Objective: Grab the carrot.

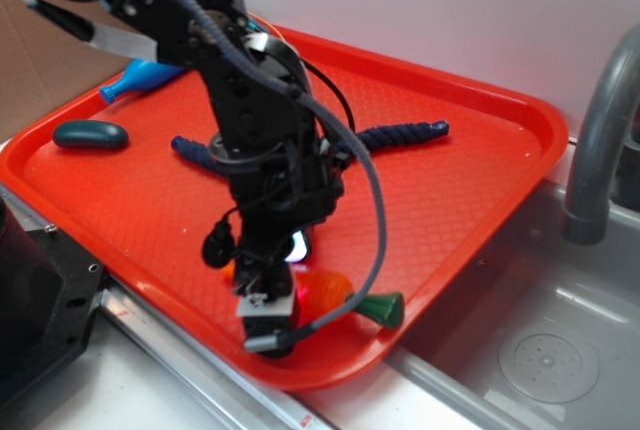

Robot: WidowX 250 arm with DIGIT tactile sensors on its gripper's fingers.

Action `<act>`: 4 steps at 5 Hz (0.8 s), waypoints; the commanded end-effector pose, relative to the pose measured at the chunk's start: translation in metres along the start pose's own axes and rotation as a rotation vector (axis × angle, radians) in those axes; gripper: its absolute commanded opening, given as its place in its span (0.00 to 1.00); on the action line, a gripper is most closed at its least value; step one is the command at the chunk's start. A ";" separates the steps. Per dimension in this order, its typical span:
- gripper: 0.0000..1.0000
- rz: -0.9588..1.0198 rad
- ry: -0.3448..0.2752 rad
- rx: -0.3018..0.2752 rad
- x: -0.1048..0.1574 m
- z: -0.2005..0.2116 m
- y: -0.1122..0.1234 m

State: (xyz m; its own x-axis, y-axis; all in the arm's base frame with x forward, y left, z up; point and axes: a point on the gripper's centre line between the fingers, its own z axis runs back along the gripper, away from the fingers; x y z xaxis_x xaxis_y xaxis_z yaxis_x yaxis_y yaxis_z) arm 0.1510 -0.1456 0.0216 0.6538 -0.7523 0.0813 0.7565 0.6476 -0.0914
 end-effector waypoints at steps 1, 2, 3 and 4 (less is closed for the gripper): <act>0.00 -0.029 0.009 0.046 -0.006 -0.006 -0.006; 0.00 -0.040 -0.004 0.054 -0.009 -0.005 -0.011; 0.00 0.008 0.003 0.089 -0.015 0.014 -0.010; 0.00 0.256 0.062 0.191 -0.047 0.069 0.009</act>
State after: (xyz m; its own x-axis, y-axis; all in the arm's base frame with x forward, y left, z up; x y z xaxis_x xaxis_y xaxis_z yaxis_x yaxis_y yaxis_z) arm 0.1335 -0.0866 0.0787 0.8318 -0.5549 -0.0141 0.5540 0.8284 0.0822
